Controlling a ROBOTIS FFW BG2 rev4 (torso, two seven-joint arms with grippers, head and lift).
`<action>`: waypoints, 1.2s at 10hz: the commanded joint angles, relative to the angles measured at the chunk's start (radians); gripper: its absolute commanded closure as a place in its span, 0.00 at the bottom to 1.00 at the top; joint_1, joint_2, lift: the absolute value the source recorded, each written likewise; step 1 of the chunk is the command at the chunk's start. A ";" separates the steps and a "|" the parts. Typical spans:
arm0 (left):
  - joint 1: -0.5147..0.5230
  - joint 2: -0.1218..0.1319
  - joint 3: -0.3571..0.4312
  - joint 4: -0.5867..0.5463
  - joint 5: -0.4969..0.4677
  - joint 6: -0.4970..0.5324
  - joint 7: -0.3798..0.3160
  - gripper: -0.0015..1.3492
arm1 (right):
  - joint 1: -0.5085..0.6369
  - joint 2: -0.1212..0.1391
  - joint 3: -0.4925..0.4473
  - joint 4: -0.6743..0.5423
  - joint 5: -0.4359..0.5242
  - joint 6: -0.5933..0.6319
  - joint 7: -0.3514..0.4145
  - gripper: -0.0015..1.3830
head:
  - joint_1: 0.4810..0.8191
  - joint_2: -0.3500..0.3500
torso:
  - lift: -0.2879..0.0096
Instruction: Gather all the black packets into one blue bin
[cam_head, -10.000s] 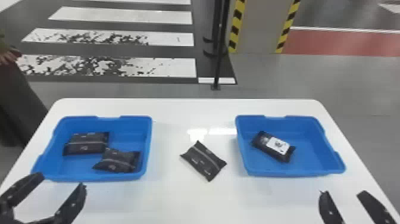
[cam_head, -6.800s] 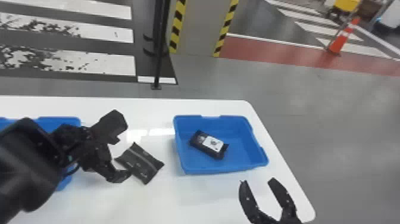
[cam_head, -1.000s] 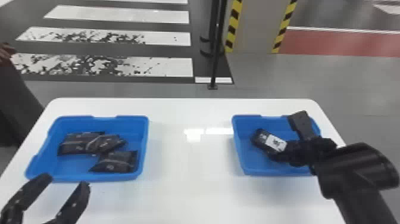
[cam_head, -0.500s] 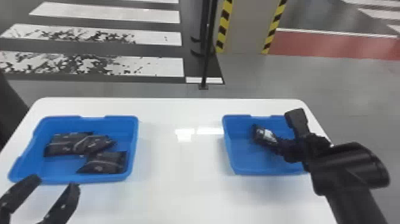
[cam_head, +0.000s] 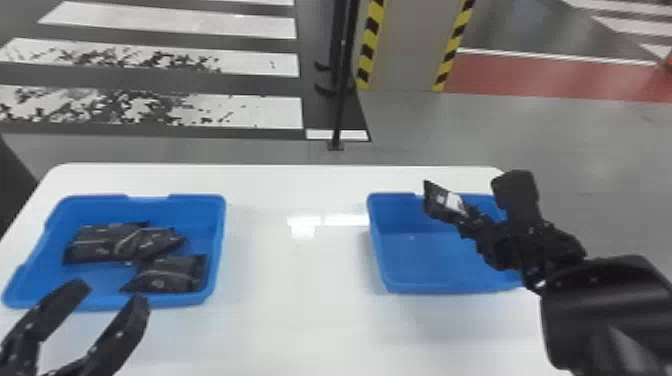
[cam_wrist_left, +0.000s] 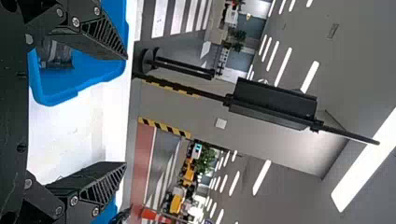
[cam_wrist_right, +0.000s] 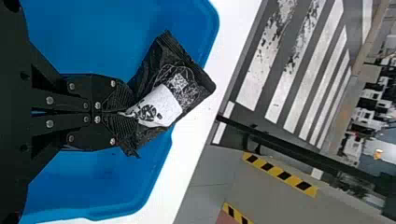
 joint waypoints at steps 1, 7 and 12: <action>-0.035 0.022 -0.032 0.000 0.051 0.069 -0.015 0.18 | 0.082 0.002 0.043 -0.162 -0.020 0.007 0.003 0.92 | 0.63 0.30 | 0.60; -0.337 0.102 -0.243 0.135 0.378 0.304 -0.088 0.18 | 0.193 -0.004 0.269 -0.393 -0.112 0.007 0.019 0.92 | 0.63 0.44 | 0.60; -0.524 0.103 -0.379 0.260 0.444 0.285 -0.078 0.19 | 0.205 -0.023 0.376 -0.464 -0.120 0.007 0.028 0.92 | 0.63 0.46 | 0.60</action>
